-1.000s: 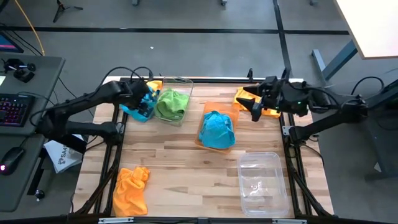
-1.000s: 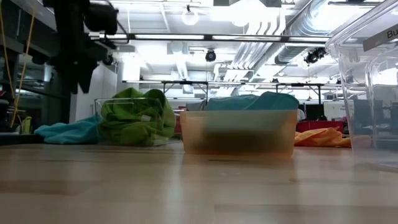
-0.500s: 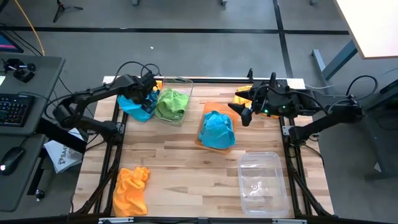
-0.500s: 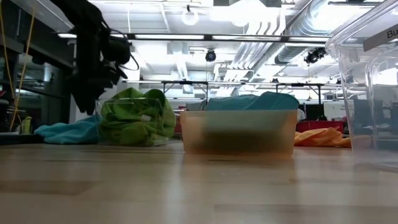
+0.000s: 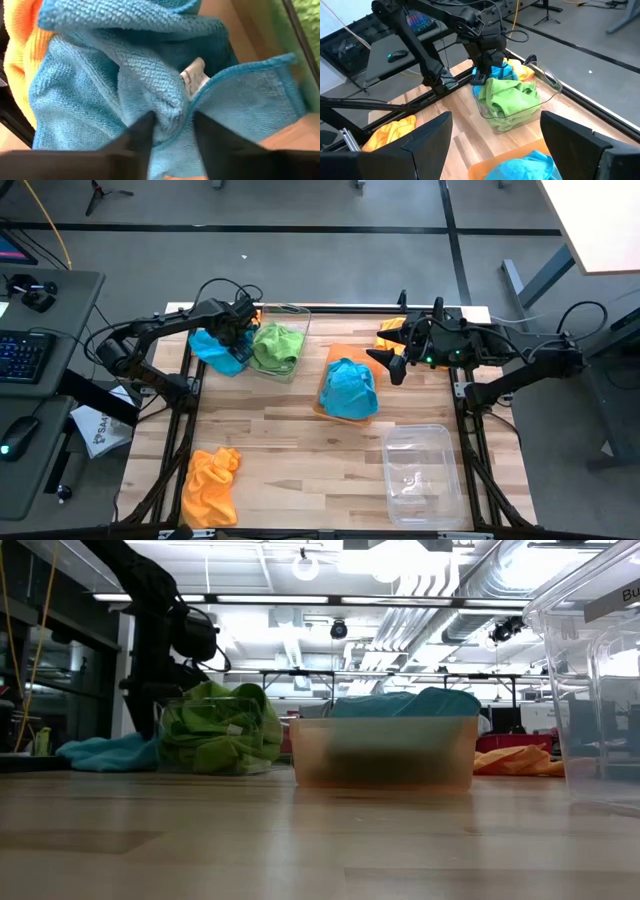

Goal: Sort microfiber towel by color & place in baskets
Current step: Put the blue microfiber cloth into the orange bin

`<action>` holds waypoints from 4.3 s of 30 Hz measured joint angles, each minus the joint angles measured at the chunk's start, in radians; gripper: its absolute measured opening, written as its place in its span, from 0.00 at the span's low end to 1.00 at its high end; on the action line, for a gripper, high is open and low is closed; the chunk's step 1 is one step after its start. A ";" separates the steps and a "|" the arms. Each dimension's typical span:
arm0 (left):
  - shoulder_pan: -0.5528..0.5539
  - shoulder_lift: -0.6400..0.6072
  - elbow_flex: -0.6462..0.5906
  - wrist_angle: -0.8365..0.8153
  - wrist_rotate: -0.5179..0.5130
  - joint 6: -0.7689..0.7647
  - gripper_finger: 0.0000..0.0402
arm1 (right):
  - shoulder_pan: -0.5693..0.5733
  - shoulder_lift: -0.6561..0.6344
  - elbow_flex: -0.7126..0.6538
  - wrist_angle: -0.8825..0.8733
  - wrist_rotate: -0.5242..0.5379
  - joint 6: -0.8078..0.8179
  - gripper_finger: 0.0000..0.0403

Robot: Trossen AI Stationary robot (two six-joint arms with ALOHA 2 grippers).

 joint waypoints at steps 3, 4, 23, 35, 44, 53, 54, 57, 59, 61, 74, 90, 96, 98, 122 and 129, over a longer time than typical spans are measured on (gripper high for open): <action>0.000 -0.004 0.000 -0.005 -0.001 0.011 0.06 | 0.000 0.000 0.000 -0.004 0.000 -0.002 0.74; 0.000 -0.013 0.000 -0.007 -0.001 0.011 0.04 | 0.000 0.000 0.000 -0.007 0.000 -0.002 0.74; -0.071 -0.636 0.324 -0.119 -0.180 -0.231 0.00 | 0.000 -0.022 0.000 0.049 0.064 -0.070 0.74; -0.335 -0.552 0.399 0.251 -0.067 -0.318 0.00 | 0.000 -0.168 0.001 0.378 0.098 -0.349 0.74; -0.604 -0.173 0.398 0.709 -0.051 -0.236 0.00 | 0.000 -0.216 0.001 0.366 0.122 -0.363 0.74; -0.703 0.115 0.400 1.393 0.245 -0.436 0.00 | 0.000 -0.213 0.001 0.340 0.122 -0.361 0.74; -0.704 0.127 0.400 1.402 0.257 -0.456 0.00 | 0.000 -0.213 0.001 0.337 0.122 -0.361 0.74; -0.713 0.153 0.399 1.351 0.260 -0.460 0.00 | 0.000 -0.213 0.001 0.321 0.122 -0.343 0.74; -0.718 0.174 0.399 1.321 0.255 -0.457 0.00 | 0.000 -0.213 0.001 0.305 0.121 -0.333 0.74; -0.722 0.197 0.399 1.293 0.254 -0.464 0.00 | 0.000 -0.212 0.001 0.290 0.121 -0.319 0.74; -0.759 0.418 0.398 1.551 0.370 -0.670 0.00 | 0.000 -0.212 0.001 0.197 0.111 -0.234 0.74; -0.745 0.294 -0.001 1.748 0.139 -0.807 0.00 | 0.001 -0.211 0.001 0.089 0.095 -0.158 0.74; -0.745 0.262 -0.071 1.642 0.088 -0.796 0.00 | 0.001 -0.210 0.001 0.085 0.104 -0.161 0.74; -0.746 0.273 -0.050 1.509 0.085 -0.795 0.00 | 0.001 -0.210 0.001 0.084 0.104 -0.161 0.74; -0.746 0.425 0.221 1.020 0.255 -0.408 0.11 | 0.000 -0.100 0.001 0.066 0.105 -0.131 0.74; -0.746 0.425 0.357 0.805 0.255 -0.347 0.36 | 0.000 -0.100 0.001 0.066 0.105 -0.127 0.74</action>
